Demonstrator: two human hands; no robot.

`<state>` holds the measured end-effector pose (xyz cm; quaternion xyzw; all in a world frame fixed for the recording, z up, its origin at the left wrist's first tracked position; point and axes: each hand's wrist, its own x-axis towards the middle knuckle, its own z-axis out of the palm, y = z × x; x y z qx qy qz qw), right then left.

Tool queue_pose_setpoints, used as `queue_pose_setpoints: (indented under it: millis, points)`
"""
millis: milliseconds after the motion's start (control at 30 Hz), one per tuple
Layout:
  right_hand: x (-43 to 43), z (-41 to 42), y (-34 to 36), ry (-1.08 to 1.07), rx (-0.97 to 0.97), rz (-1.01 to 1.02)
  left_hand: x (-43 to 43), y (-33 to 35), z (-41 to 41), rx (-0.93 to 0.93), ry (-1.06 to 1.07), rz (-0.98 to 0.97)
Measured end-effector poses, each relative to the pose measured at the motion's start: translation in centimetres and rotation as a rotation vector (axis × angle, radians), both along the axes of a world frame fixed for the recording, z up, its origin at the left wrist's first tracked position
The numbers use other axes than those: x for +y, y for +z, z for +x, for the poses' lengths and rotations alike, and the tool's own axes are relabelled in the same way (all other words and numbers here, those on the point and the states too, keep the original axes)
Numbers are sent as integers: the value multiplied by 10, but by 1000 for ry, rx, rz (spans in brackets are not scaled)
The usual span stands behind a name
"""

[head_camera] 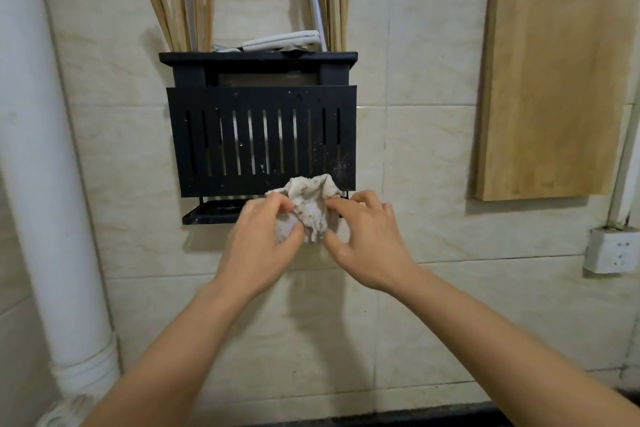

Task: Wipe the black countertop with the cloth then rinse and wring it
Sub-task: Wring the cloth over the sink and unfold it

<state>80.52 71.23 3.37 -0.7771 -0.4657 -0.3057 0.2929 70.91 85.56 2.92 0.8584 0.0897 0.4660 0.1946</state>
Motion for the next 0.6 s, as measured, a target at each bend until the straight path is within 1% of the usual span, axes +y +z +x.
queue_pose_setpoints:
  millis: [33,67,133,233,333,433,467,533,567,600]
  points:
    - [0,2,-1,-61,-115,-96,4,-2,1,58,50,75]
    - [1,3,0,-102,-181,-174,8,-2,1,110,89,108]
    - [3,5,3,-147,-219,-276,13,1,1,186,135,139]
    - [8,6,12,-167,-177,-349,15,10,3,266,126,107]
    - [11,7,25,-169,-57,-443,17,17,5,369,149,24]
    - [9,13,33,-108,63,-517,16,21,7,400,166,-51]
    - [5,13,35,-59,122,-502,14,22,8,404,166,-74]
    - [-4,13,35,37,245,-349,11,24,8,414,173,-96]
    - [-9,11,35,67,258,-231,9,22,8,421,191,-94]
    - [-13,8,36,72,230,-135,8,22,8,438,220,-76]
